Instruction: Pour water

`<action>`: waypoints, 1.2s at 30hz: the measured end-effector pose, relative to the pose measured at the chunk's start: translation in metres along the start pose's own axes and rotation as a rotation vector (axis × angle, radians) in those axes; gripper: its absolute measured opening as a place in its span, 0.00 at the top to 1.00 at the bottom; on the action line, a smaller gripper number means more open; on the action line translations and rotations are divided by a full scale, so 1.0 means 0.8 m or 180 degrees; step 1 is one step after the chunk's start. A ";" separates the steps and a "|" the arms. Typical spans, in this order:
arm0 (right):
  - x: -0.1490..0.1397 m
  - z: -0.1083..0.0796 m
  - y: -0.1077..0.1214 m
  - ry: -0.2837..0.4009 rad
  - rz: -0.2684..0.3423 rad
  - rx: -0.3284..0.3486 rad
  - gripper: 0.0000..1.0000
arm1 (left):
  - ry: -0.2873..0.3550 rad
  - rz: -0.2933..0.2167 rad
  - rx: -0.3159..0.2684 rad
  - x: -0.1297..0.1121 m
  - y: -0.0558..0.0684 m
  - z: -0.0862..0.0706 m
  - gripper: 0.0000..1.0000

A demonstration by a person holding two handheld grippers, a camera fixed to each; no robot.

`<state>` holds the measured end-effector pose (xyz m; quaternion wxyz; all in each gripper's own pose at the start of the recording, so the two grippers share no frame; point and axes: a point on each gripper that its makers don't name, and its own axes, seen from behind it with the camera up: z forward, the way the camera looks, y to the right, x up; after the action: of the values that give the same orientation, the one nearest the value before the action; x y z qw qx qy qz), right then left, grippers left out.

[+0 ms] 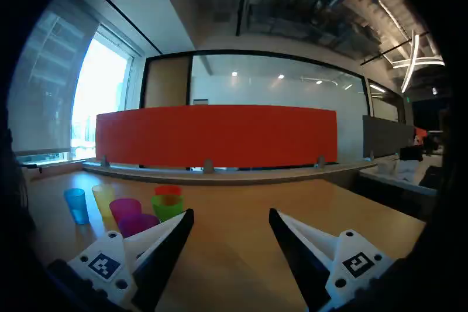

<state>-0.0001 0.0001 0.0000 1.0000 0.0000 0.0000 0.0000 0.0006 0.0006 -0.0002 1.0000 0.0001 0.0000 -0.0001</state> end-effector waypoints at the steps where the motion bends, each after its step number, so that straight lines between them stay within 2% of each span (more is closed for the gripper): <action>1: 0.000 0.000 0.000 -0.0001 -0.0001 0.0000 0.01 | 0.0000 0.0000 0.0000 0.000 0.000 0.000 0.08; 26: 0.002 0.000 -0.002 0.0019 -0.0012 0.0015 0.01 | 0.0002 0.0001 -0.0036 0.001 0.004 0.000 0.08; 32: 0.030 0.001 -0.005 0.0080 -0.0066 0.0056 0.01 | 0.0067 0.0028 -0.0046 0.013 0.005 0.003 0.09; 36: 0.046 0.003 -0.008 0.0058 -0.0110 0.0090 0.01 | 0.0110 -0.0009 -0.0118 0.034 0.014 0.005 0.08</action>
<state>0.0369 -0.0060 0.0028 0.9997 0.0142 0.0091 -0.0174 0.0276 0.0120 0.0035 0.9997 -0.0184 0.0173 -0.0015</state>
